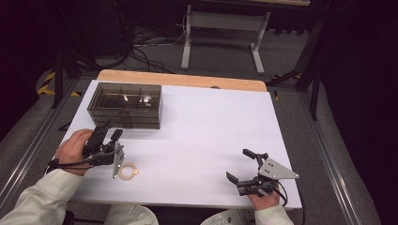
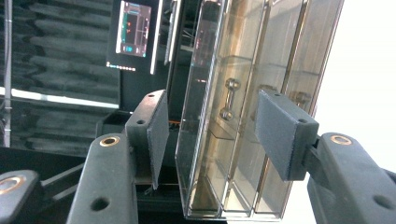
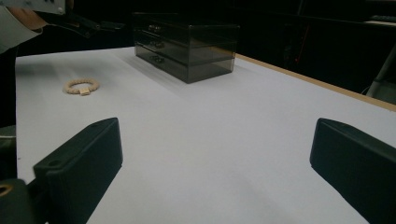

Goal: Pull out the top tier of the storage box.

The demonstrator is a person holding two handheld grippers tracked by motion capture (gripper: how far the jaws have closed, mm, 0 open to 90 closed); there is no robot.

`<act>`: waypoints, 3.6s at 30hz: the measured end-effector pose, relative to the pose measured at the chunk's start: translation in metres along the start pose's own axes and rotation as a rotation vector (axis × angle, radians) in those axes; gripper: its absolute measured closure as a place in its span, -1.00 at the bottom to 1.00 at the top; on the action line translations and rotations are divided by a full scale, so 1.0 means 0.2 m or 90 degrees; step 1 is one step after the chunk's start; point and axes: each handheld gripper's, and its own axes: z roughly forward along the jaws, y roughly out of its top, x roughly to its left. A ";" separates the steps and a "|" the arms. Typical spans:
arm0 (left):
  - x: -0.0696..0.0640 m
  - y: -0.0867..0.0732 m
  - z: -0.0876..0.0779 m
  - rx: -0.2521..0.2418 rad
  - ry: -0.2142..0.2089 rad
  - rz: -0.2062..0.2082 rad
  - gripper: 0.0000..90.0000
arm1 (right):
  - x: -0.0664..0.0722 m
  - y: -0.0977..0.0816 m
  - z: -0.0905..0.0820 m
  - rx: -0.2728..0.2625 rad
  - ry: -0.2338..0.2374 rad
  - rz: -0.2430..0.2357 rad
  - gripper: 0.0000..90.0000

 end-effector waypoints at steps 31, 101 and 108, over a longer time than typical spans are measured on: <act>-0.03 -0.04 0.24 0.033 -0.028 0.009 0.21 | 0.00 0.00 0.00 0.003 0.003 0.008 -0.93; -0.05 -0.04 0.23 0.040 -0.017 0.035 0.78 | -0.01 -0.01 0.01 0.009 0.010 0.013 -0.93; -0.05 -0.04 0.20 0.039 -0.023 0.045 0.78 | -0.01 -0.01 0.01 0.011 0.012 0.013 -0.93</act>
